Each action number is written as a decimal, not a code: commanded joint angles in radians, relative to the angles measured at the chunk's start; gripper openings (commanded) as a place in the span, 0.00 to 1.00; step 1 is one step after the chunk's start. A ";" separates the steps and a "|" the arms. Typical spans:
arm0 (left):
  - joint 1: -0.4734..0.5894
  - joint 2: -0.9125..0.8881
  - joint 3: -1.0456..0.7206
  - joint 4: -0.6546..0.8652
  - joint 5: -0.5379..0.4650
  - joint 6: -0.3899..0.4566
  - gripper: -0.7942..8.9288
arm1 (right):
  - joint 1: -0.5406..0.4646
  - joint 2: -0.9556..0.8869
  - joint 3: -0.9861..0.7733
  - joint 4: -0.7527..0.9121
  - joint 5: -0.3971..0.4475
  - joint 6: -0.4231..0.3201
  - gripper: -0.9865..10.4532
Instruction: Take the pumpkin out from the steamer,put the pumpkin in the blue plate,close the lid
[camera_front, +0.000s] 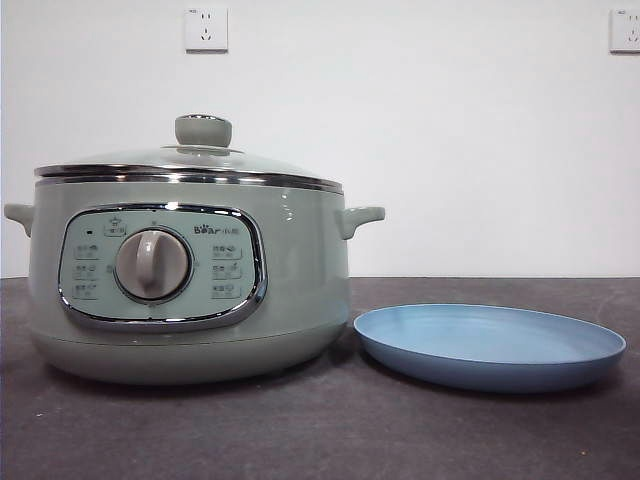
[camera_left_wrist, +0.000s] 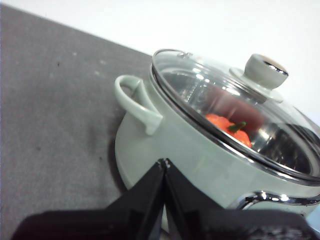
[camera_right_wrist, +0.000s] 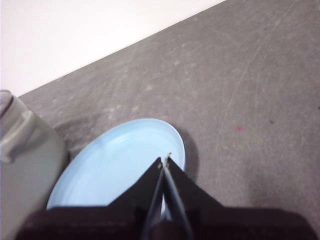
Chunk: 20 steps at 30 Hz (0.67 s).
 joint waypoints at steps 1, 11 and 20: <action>0.002 0.028 0.045 0.008 -0.011 -0.014 0.08 | 0.001 0.033 0.057 -0.002 -0.002 0.009 0.08; 0.002 0.236 0.263 0.008 -0.043 0.047 0.08 | 0.001 0.240 0.310 -0.063 -0.002 -0.013 0.08; 0.002 0.431 0.454 0.005 0.011 0.142 0.08 | 0.001 0.441 0.565 -0.136 -0.055 -0.164 0.08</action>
